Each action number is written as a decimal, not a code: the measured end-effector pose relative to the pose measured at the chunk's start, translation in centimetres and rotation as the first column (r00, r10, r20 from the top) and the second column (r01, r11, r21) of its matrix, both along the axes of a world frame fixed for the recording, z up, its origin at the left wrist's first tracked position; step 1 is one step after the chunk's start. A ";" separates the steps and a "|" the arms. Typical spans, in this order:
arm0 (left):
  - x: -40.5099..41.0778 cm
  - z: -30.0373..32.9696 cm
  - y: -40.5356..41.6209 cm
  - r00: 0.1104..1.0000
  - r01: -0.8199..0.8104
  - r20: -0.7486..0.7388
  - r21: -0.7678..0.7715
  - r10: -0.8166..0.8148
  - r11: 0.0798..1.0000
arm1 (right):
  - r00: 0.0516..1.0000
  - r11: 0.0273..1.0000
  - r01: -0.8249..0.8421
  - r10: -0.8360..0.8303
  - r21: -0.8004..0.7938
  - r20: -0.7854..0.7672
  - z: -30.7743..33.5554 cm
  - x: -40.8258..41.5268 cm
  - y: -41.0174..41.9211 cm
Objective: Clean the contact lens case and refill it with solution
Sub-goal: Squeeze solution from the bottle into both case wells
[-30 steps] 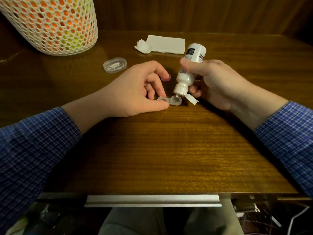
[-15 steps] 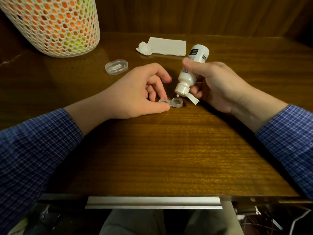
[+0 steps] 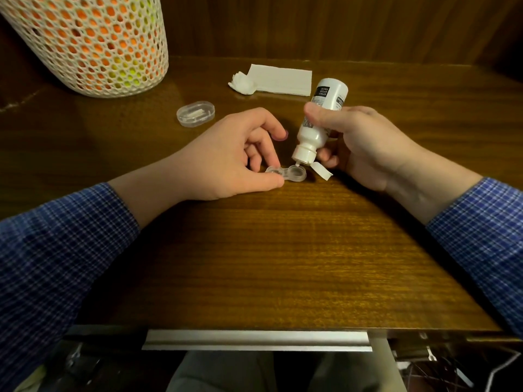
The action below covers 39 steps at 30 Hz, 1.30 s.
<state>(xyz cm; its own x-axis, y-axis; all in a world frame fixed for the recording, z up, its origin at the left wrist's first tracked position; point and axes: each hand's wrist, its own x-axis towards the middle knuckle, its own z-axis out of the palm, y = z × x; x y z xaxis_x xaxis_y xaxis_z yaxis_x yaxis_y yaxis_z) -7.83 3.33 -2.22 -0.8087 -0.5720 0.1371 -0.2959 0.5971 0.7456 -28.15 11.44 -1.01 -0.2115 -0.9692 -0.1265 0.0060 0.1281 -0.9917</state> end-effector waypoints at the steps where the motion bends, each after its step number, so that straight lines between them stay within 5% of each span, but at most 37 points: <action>1: 0.0 0.0 0.0 1.000 0.000 -0.002 0.001 0.000 1.000 | 1.000 1.000 -0.003 0.003 -0.002 0.001 0.0 0.0 0.0; 8: 0.0 0.0 0.1 1.000 -0.003 -0.004 -0.003 0.003 1.000 | 1.000 1.000 0.009 -0.009 -0.001 0.010 0.0 0.0 -0.2; 17: 0.2 0.3 0.5 1.000 -0.007 0.026 -0.003 0.008 1.000 | 0.965 0.997 0.053 -0.067 0.062 0.254 0.5 -0.7 -0.4; 27: 0.9 0.8 0.9 0.991 0.124 0.049 0.012 -0.125 0.992 | 0.948 0.993 0.078 -0.101 0.088 0.303 0.8 -1.0 -0.4; 39: -1.7 0.1 2.2 0.999 -0.036 0.007 -0.088 0.036 0.995 | 0.934 0.982 0.148 -0.178 0.118 0.309 0.9 -2.2 -0.5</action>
<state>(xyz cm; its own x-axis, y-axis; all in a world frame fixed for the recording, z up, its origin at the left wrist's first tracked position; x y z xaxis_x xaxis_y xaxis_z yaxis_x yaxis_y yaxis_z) -9.56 5.51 -2.14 -0.7892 -0.5869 0.1810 -0.3248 0.6490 0.6880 -30.36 10.96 -0.12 -0.3003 -0.9058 -0.2989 0.3462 0.1885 -0.9190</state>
